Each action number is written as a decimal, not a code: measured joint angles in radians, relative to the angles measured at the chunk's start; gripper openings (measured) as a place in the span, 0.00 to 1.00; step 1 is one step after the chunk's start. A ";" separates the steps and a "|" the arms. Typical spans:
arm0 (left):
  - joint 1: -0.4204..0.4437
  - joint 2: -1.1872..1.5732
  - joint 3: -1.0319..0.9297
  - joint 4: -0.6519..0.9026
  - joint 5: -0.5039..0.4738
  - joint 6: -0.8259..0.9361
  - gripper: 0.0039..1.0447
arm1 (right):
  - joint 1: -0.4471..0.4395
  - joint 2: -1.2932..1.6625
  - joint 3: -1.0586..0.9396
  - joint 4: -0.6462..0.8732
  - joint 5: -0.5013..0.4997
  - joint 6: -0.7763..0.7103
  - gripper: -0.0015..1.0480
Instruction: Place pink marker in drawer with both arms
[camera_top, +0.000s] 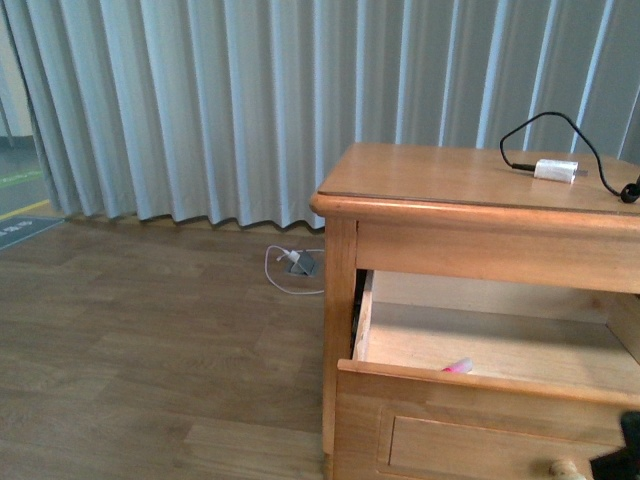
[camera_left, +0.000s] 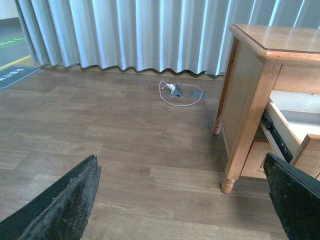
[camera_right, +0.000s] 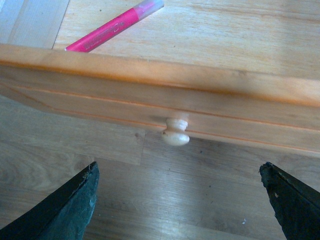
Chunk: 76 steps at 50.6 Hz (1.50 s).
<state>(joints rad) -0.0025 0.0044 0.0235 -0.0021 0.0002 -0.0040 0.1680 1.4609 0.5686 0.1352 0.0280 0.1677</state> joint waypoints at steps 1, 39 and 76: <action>0.000 0.000 0.000 0.000 0.000 0.000 0.95 | 0.002 0.010 0.005 0.006 0.003 0.002 0.92; 0.000 0.000 0.000 0.000 0.000 0.000 0.95 | 0.024 0.537 0.404 0.409 0.220 0.009 0.92; 0.000 0.000 0.000 0.000 0.000 0.000 0.95 | -0.026 0.720 0.616 0.438 0.240 -0.045 0.92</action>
<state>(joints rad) -0.0025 0.0044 0.0235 -0.0021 0.0002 -0.0040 0.1417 2.1811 1.1847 0.5735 0.2680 0.1223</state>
